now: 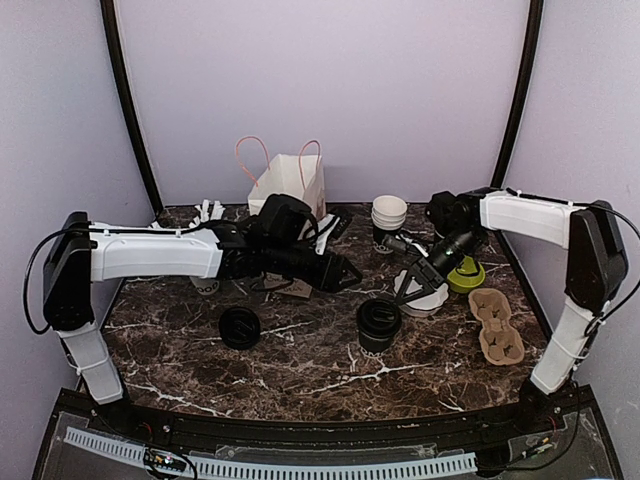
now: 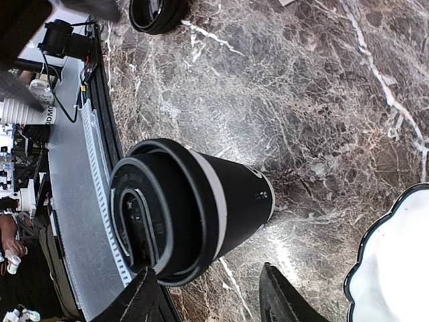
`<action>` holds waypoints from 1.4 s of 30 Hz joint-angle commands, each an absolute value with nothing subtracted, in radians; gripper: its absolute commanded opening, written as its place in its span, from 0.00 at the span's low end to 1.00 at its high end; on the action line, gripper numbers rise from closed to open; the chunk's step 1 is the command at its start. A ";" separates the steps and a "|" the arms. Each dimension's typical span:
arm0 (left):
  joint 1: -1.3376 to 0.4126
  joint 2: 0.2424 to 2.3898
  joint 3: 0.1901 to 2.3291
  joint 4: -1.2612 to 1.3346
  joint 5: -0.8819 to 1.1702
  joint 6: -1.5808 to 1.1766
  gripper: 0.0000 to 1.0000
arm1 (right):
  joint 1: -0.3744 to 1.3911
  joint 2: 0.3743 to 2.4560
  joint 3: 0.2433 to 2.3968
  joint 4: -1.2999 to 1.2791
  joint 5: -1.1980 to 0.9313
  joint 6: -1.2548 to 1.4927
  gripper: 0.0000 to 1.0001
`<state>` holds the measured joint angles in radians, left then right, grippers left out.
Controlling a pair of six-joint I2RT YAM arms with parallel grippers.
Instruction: Pack the takeout coffee
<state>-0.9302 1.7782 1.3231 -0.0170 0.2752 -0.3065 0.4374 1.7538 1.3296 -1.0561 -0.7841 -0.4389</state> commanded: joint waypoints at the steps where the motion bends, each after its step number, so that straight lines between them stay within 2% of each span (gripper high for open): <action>1: -0.905 1.809 1.314 -0.029 0.323 -0.436 0.46 | 0.437 1.709 1.341 -1.070 -0.772 -0.444 0.53; 10: -0.900 1.844 1.303 -0.020 0.438 -0.479 0.38 | 0.437 1.734 1.319 -1.039 -0.701 -0.408 0.44; 19: -0.899 1.832 1.276 -0.106 0.497 -0.513 0.39 | 0.437 1.758 1.312 -1.052 -0.724 -0.420 0.44; 42: -0.899 1.899 1.316 -0.098 0.550 -0.495 0.41 | 0.439 1.807 1.299 -1.049 -0.756 -0.433 0.44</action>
<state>-0.8974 1.8793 1.2892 -0.0837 0.5362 -0.5095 0.4374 1.7844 1.3102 -1.0489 -0.7437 -0.4183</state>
